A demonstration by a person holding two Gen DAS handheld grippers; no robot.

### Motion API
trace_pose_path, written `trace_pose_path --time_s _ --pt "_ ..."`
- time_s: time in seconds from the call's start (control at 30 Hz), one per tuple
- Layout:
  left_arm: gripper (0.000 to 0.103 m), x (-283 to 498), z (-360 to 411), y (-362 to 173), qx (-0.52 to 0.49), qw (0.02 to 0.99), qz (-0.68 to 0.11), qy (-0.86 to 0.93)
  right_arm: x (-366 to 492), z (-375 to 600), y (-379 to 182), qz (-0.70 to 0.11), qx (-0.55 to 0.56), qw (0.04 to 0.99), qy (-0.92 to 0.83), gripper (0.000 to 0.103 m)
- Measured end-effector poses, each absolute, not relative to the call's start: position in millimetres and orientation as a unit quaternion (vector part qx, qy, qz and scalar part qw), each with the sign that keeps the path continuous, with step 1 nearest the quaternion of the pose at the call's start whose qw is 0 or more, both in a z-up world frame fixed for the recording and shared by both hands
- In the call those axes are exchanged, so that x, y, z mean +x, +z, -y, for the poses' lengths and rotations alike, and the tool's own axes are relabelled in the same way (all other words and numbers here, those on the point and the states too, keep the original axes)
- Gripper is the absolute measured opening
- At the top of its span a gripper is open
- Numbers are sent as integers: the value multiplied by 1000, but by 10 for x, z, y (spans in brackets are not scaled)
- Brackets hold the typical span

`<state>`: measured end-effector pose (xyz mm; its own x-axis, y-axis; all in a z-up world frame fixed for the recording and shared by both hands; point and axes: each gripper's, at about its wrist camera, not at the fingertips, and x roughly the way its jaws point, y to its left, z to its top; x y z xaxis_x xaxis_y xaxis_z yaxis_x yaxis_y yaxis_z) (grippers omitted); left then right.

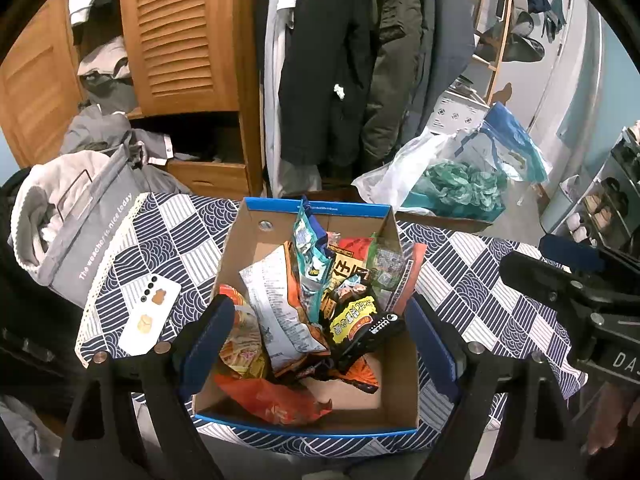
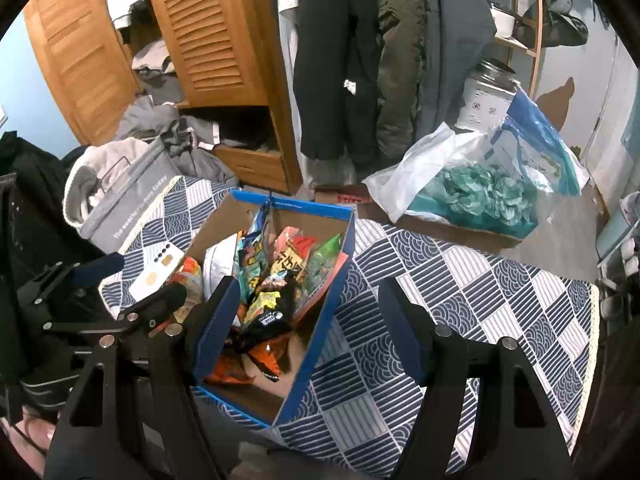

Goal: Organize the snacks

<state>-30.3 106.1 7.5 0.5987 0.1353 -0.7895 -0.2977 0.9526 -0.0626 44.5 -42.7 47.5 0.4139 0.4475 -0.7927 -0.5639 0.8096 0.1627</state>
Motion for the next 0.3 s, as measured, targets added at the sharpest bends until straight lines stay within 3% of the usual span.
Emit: trace_pose_path --time_s 0.3 --pt "89 -318 -1074 60 -98 886 -435 123 443 425 473 -450 -64 838 301 71"
